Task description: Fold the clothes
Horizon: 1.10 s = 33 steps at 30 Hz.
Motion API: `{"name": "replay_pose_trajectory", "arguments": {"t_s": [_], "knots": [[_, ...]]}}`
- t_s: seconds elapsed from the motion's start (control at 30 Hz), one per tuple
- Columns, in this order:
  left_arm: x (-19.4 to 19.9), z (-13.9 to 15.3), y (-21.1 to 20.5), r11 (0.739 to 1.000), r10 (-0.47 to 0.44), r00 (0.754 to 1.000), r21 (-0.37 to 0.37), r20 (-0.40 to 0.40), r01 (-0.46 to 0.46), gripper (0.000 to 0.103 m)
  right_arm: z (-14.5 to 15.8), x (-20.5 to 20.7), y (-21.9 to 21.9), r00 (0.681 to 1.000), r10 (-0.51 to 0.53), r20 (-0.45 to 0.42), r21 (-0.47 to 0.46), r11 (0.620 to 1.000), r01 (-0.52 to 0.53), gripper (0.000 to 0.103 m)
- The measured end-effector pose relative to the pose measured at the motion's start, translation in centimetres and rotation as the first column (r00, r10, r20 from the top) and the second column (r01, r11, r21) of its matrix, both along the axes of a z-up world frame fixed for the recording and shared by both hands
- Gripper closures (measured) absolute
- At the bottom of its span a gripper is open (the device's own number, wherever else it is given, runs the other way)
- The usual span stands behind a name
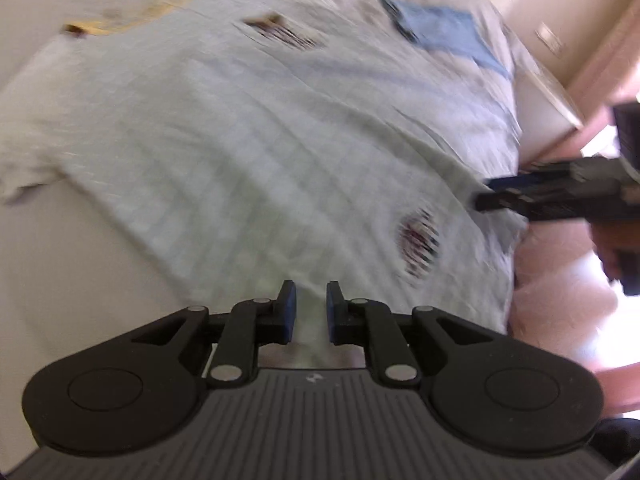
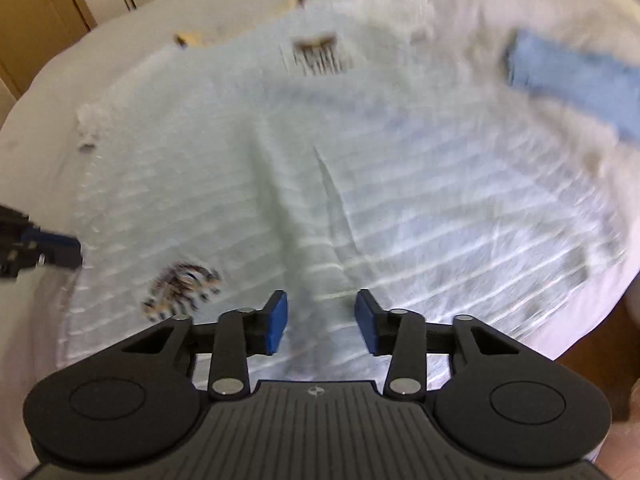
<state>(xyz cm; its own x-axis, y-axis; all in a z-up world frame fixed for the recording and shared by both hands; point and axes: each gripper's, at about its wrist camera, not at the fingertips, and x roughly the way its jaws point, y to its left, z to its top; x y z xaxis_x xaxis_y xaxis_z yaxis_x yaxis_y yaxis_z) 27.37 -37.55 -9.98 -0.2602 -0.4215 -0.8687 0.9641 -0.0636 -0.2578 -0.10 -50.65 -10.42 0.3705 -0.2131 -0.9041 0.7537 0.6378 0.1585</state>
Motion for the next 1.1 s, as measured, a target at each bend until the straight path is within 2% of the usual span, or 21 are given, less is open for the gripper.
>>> {"name": "replay_pose_trajectory", "arguments": {"t_s": [0.1,0.27,0.37,0.57,0.63,0.7,0.77,0.87,0.97,1.03,1.1], "knots": [[-2.2,-1.6,0.8,0.997,-0.041,0.998,0.071,0.037,0.038,0.092,-1.3,-2.2,-0.4,0.999,-0.005,-0.048,0.053,0.999,0.008,0.077],[-2.6,-0.9,2.8,0.989,0.013,0.999,0.145,0.035,-0.018,0.092,-1.1,-6.6,0.0,0.990,-0.014,-0.139,0.076,0.997,0.025,0.073],[-3.7,-0.3,3.5,0.985,0.020,0.999,0.171,0.049,-0.029,0.091,0.3,-8.6,-0.1,0.993,-0.045,-0.107,0.086,0.995,0.055,0.073],[-6.8,-0.1,3.9,0.961,0.046,0.997,0.269,0.055,-0.059,0.086,4.4,-8.8,-0.3,1.000,-0.008,-0.009,0.071,0.997,0.008,0.070],[-7.1,0.9,4.0,0.963,0.069,0.995,0.258,0.067,-0.084,0.086,6.0,-8.5,-0.3,1.000,-0.004,0.021,0.057,0.998,0.003,0.063],[-6.9,2.9,3.9,0.967,0.115,0.990,0.220,0.076,-0.130,0.085,7.9,-8.7,-0.6,0.999,-0.005,0.054,0.027,1.000,0.004,0.052],[-6.5,5.0,3.8,0.968,0.163,0.983,0.180,0.085,-0.176,0.078,10.5,-8.8,-1.0,0.996,0.002,0.086,-0.003,1.000,-0.001,0.050],[-5.3,8.9,3.8,0.963,0.242,0.965,0.099,0.106,-0.252,0.071,13.3,-8.4,-1.9,0.994,0.010,0.112,-0.033,0.999,-0.006,0.041],[-4.2,12.2,3.9,0.946,0.317,0.942,0.029,0.110,-0.322,0.064,15.8,-8.8,-2.3,0.991,0.011,0.136,-0.065,0.998,-0.002,0.039],[-3.6,14.1,4.3,0.930,0.366,0.926,-0.012,0.097,-0.367,0.063,16.7,-9.1,-2.4,0.990,-0.004,0.144,-0.080,0.997,0.015,0.038],[-3.4,15.7,4.9,0.910,0.413,0.907,-0.049,0.081,-0.411,0.058,17.6,-9.7,-2.4,0.987,-0.024,0.158,-0.087,0.996,0.038,0.035]]}}
